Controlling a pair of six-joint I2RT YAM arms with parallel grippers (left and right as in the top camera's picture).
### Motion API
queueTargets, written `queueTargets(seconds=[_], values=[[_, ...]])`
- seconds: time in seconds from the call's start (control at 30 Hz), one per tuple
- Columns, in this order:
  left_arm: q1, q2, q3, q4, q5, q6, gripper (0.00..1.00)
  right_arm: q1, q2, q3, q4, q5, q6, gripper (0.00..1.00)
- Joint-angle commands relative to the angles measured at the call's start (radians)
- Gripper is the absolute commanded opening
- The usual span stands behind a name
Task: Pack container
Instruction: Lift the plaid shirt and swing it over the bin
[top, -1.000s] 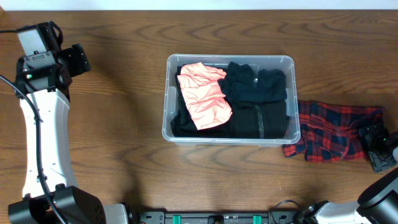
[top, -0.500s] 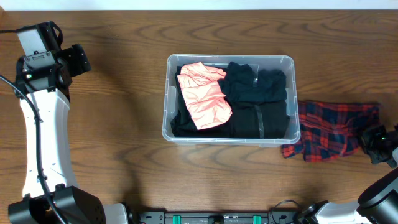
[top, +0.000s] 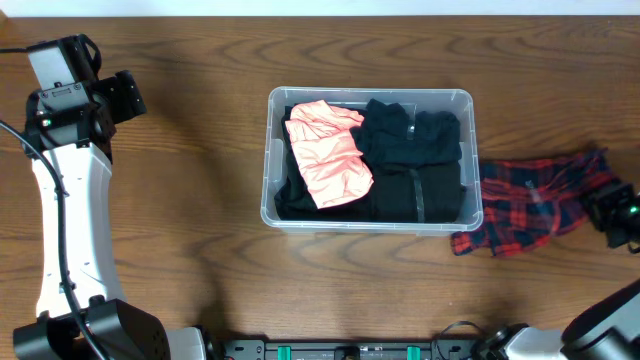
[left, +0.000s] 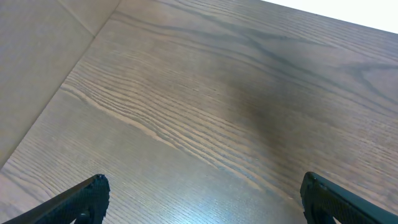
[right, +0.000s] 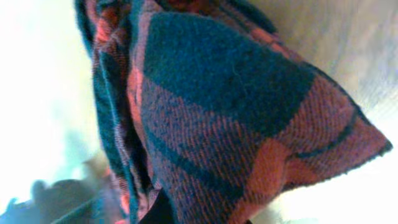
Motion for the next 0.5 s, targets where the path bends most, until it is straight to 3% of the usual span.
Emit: queueTargets(seconds=[0.0, 0.47], values=[[0.002, 0.0, 0.003, -0.001, -0.009, 0.001, 0.98, 0.01, -0.099, 0.058, -0.015, -0.048, 0.015, 0.01], [0.002, 0.0, 0.003, -0.001, -0.009, 0.001, 0.98, 0.255, -0.367, 0.224, -0.016, -0.047, 0.161, 0.01]])
